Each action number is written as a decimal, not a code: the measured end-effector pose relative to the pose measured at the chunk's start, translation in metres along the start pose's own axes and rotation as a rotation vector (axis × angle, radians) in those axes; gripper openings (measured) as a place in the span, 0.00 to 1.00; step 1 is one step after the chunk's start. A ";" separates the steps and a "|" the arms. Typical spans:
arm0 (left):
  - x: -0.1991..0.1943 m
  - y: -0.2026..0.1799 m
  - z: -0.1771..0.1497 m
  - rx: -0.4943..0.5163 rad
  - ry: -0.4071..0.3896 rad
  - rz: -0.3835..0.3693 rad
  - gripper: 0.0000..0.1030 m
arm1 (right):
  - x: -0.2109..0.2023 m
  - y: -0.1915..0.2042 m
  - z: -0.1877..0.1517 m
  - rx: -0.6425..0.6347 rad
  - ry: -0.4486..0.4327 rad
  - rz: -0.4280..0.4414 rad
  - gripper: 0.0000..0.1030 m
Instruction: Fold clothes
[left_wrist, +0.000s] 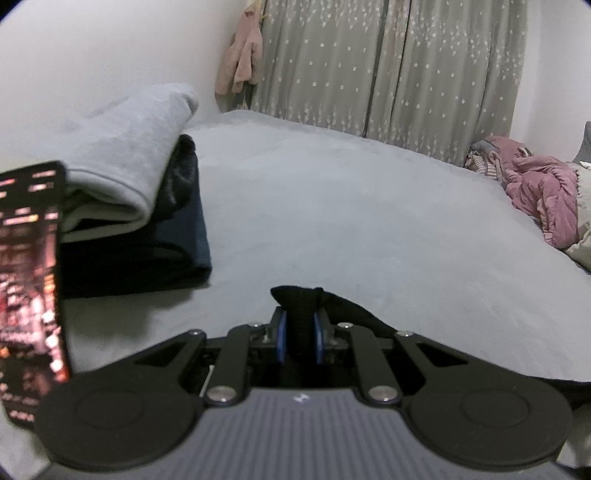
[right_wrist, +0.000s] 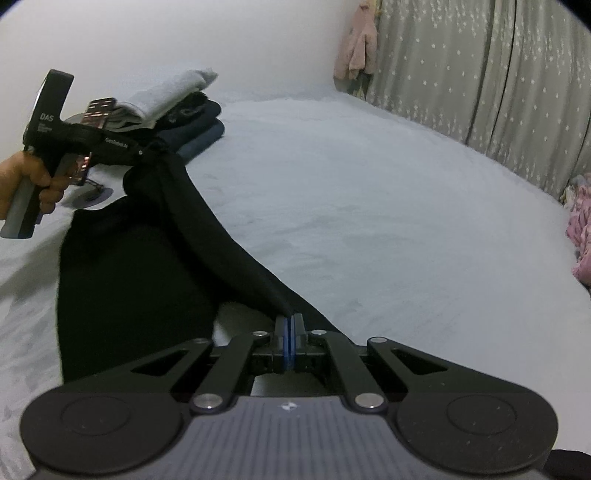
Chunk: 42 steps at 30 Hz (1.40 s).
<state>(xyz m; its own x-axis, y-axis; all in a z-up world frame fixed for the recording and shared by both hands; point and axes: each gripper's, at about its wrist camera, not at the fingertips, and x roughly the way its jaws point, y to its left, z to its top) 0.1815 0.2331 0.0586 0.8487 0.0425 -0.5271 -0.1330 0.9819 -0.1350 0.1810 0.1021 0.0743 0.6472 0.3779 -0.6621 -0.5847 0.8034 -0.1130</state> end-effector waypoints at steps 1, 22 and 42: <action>-0.006 0.001 -0.002 0.001 -0.003 -0.003 0.13 | -0.003 0.004 -0.001 0.000 -0.003 0.000 0.00; -0.062 0.050 -0.079 -0.158 0.086 -0.173 0.55 | -0.007 0.054 -0.048 0.021 0.096 0.068 0.05; -0.038 0.084 -0.097 -0.480 0.195 -0.289 0.60 | -0.001 0.060 -0.053 -0.031 0.101 0.048 0.17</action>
<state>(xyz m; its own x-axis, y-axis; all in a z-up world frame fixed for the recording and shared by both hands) 0.0882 0.2956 -0.0143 0.7812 -0.2933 -0.5510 -0.1659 0.7534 -0.6363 0.1194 0.1258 0.0285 0.5663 0.3664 -0.7383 -0.6298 0.7701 -0.1010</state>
